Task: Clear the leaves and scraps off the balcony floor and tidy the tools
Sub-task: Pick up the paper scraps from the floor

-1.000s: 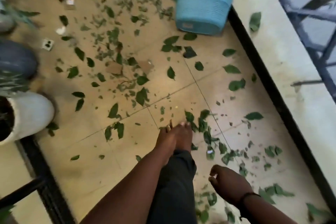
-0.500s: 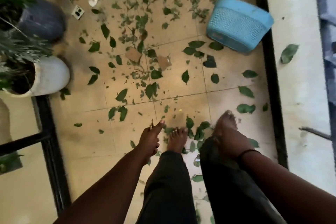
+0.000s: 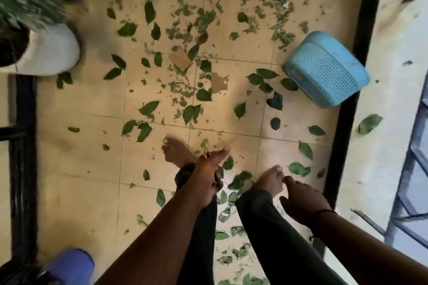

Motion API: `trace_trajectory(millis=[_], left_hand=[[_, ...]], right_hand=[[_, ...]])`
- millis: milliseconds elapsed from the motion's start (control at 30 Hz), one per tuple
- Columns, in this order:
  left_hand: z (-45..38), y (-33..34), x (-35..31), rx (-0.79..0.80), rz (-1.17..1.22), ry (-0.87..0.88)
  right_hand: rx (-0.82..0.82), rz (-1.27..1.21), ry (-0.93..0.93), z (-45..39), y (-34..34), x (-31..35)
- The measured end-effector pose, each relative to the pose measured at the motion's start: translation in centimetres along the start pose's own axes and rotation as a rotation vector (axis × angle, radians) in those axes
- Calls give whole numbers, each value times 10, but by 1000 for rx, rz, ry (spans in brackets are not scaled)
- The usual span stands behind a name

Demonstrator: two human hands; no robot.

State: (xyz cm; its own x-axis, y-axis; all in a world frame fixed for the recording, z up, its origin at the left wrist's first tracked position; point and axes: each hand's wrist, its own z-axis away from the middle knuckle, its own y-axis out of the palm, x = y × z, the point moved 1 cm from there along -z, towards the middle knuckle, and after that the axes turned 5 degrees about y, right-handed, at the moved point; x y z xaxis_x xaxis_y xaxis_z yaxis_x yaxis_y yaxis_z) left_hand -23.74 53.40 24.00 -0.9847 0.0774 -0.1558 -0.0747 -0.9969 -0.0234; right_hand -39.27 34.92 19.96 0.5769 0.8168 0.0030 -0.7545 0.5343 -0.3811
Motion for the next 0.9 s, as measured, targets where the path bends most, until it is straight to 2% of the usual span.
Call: trace_trajectory(millis=[100,233,300,367,433,500,600,667,767,900], left_hand=[[-5,-28,-11,-36,30,-68],[14,-77,-50,-43,9,-110],[19,-100,-81,-32,97,-72],[13,-119,-117,19,164,43],[-7,-134,-147,11,210,124],[-39,-142,-165,-26,228,123],[-91,-141,-177,-76,225,106],[-133,-136,-180,-118,267,107],[-181,-107,-170,-81,295,35],[-224,-71,-163,-55,407,-4]], right_hand=[[20,63,6,-8,-14,30],[-3,180,-43,5,-68,90],[14,203,-62,6,-103,120],[-24,184,-67,-12,-134,151],[-90,105,-72,-43,-166,178],[-83,82,-13,-100,-179,202],[-148,262,33,-187,-185,224],[-76,358,21,-248,-178,227],[-28,499,-87,-267,-202,240],[-115,595,-198,-316,-208,258]])
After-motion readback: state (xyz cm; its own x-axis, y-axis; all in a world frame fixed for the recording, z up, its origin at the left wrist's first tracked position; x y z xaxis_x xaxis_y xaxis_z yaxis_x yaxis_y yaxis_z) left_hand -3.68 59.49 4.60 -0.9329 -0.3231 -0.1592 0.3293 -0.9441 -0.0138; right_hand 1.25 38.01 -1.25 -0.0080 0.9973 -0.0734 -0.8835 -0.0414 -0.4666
